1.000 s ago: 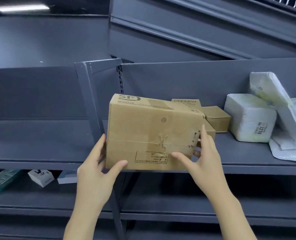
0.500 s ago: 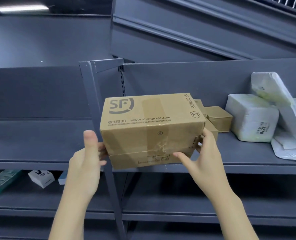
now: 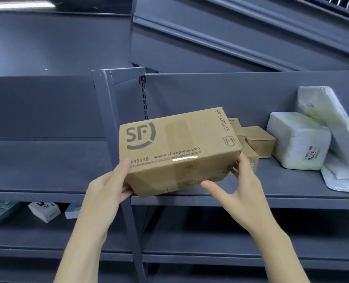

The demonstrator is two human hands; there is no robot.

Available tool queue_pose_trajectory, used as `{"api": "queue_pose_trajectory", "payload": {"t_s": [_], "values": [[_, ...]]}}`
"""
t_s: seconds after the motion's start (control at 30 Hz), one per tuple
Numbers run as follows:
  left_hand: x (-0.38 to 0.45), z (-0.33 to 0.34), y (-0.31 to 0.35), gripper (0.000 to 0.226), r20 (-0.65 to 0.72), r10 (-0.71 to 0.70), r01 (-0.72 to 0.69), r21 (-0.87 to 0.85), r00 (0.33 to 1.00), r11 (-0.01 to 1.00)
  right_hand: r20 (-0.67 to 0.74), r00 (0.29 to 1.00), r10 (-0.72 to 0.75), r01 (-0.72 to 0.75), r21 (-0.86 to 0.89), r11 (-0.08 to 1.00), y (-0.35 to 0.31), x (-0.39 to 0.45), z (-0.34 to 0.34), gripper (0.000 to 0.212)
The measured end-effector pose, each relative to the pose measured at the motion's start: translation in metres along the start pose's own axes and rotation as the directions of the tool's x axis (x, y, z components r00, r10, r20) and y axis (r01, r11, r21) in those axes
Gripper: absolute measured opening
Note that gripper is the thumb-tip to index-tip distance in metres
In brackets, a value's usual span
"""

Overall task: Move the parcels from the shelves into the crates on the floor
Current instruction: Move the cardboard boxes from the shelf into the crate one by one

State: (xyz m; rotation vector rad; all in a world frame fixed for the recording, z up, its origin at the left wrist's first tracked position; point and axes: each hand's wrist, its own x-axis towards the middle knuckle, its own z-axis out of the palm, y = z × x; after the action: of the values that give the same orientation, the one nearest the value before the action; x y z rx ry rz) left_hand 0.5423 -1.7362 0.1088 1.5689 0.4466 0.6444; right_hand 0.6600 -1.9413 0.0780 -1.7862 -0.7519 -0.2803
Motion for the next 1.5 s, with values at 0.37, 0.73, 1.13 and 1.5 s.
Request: {"api": "queue_pose_trajectory", "payload": {"t_s": [0.37, 0.73, 1.13, 1.5], "values": [[0.003, -0.019, -0.013, 0.052, 0.197, 0.207, -0.271, 0.391, 0.958, 0.88, 0.08, 0.991, 0.111, -0.103, -0.095, 0.99, 0.004, 0.007, -0.023, 0.059], [-0.001, -0.008, -0.014, 0.11, 0.221, 0.368, -0.428, 0.488, 0.903, 0.761, -0.004, 1.0, -0.002, 0.001, -0.14, 0.99, 0.008, 0.005, -0.012, 0.063], [0.0, -0.008, -0.027, 0.104, 0.181, 0.574, -0.567, 0.546, 0.798, 0.617, 0.022, 0.997, -0.071, 0.074, -0.141, 0.987, 0.004, 0.001, -0.011, 0.068], [-0.008, -0.005, -0.029, 0.107, 0.061, 0.709, -0.634, 0.505, 0.702, 0.585, -0.1, 0.966, -0.239, 0.209, -0.245, 0.947, -0.007, -0.003, 0.002, 0.11]]}}
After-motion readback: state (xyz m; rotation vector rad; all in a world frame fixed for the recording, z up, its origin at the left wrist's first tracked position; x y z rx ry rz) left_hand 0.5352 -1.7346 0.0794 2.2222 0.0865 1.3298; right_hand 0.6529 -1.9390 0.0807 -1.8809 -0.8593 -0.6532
